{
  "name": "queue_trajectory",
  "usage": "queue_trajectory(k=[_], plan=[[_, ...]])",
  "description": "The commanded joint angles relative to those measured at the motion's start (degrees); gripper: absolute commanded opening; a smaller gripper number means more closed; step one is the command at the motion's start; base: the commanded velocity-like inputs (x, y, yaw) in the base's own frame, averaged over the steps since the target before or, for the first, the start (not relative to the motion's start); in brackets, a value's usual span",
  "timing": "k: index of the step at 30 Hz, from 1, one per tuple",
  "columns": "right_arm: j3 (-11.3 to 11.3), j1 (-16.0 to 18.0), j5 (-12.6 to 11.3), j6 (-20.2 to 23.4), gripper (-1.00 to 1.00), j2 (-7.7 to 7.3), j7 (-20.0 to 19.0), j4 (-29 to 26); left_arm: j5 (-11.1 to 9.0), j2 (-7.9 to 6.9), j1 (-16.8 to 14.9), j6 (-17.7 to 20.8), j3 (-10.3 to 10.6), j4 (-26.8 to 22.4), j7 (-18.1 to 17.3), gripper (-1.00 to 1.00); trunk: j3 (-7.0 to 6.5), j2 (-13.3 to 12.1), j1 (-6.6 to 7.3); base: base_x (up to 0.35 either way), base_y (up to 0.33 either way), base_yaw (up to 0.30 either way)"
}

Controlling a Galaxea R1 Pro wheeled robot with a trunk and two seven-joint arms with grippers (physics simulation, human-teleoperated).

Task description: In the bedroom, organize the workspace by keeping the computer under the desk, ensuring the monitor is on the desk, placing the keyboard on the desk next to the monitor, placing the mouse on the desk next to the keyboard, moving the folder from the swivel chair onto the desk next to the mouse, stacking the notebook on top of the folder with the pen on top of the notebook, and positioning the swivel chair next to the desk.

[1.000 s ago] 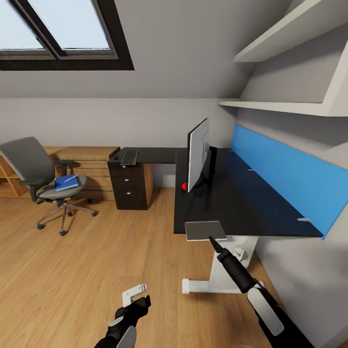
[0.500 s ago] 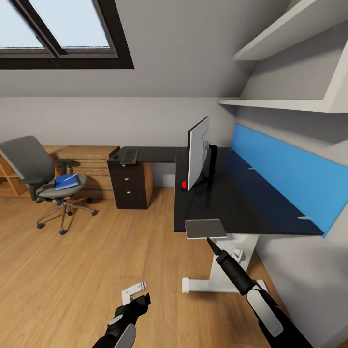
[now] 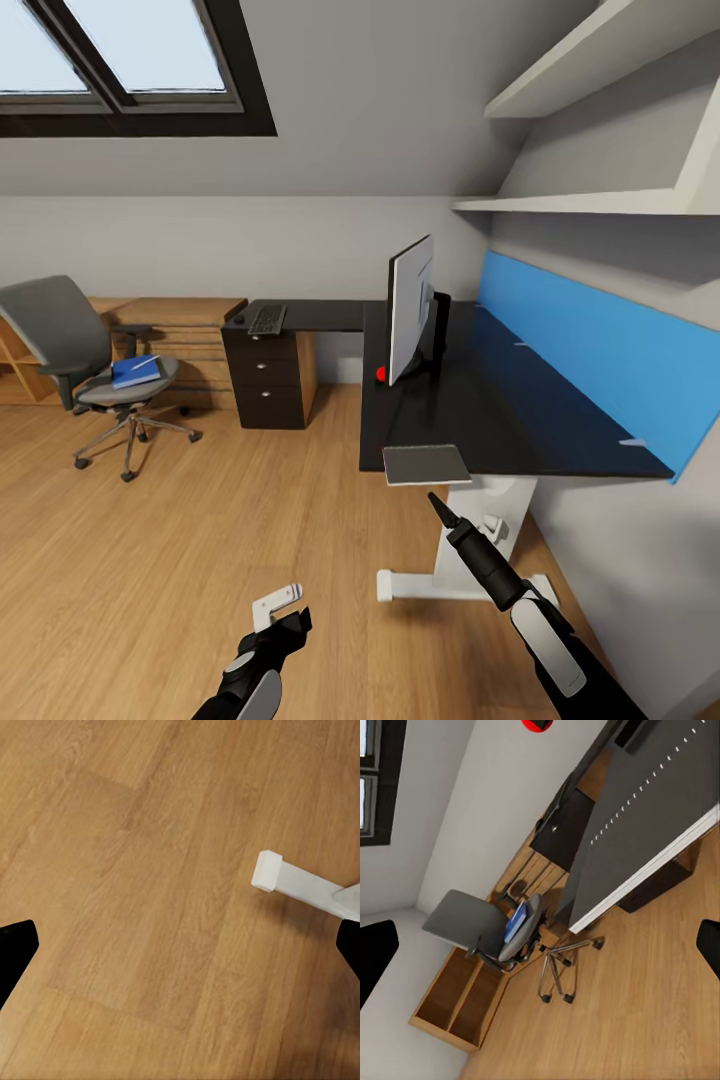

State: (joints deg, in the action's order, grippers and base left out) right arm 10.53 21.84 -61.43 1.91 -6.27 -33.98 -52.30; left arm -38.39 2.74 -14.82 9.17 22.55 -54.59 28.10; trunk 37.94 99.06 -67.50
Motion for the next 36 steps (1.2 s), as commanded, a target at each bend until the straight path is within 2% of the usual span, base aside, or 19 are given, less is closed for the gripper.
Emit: queue_trajectory(k=[1,5,16,18,19,22,23,25,26,30,36], plan=[[0.1,0.0,-0.6,0.2,1.00,-0.06,-0.1,0.0,-0.3,-0.02,0.0,0.2,0.1,-0.1,0.4,1.00,0.24,0.4,-0.22,0.000,0.000,0.000],[0.1,0.0,-0.8,0.3,1.00,-0.04,-0.1,0.0,-0.3,-0.02,0.0,0.1,0.1,-0.1,0.4,1.00,0.96,2.0,-1.10,0.000,0.000,0.000],[0.0,0.0,-1.6,0.3,1.00,0.10,0.0,0.0,-0.3,-0.01,0.0,0.1,0.1,-0.1,0.4,1.00,0.96,2.0,-1.10,0.000,0.000,0.000],[0.0,0.0,-3.2,0.3,1.00,0.11,0.2,0.0,-0.3,-0.01,0.0,0.1,0.1,-0.1,0.4,1.00,0.96,2.0,-1.10,0.000,0.000,0.000],[-0.1,0.0,-4.9,0.3,1.00,0.11,0.6,0.0,-0.3,-0.01,0.0,0.1,0.1,-0.1,0.4,1.00,0.96,2.0,-1.10,0.000,0.000,0.000],[-0.1,0.0,-8.0,0.3,1.00,0.07,1.9,0.0,-0.4,-0.01,0.0,0.2,0.1,-0.1,0.4,1.00,0.96,2.0,-1.10,0.000,0.000,0.000],[-0.2,0.0,-10.1,0.3,1.00,0.06,3.3,0.0,-0.4,-0.01,0.0,0.2,0.1,-0.1,0.4,1.00,0.96,2.0,-1.10,0.000,0.000,0.000],[-0.2,0.0,-12.2,0.3,1.00,0.05,5.2,0.0,-0.4,-0.01,0.0,0.2,0.1,-0.1,0.4,1.00,0.96,2.0,-1.10,0.000,0.000,0.000],[-0.2,0.0,-14.3,0.2,1.00,0.04,7.3,-0.1,-0.4,-0.01,0.0,0.2,0.1,-0.1,0.4,1.00,0.96,2.0,-1.10,0.000,0.000,0.000],[-0.1,0.0,-18.2,0.1,1.00,0.04,12.1,-0.1,-0.4,-0.01,0.0,0.2,0.1,-0.1,0.4,1.00,0.96,2.0,-1.10,0.000,0.000,0.000],[-0.2,0.0,-20.2,-0.5,1.00,0.11,14.5,-0.3,-0.5,0.02,0.0,0.2,0.1,-0.1,0.4,1.00,0.96,2.0,-1.10,0.000,0.000,0.000]])
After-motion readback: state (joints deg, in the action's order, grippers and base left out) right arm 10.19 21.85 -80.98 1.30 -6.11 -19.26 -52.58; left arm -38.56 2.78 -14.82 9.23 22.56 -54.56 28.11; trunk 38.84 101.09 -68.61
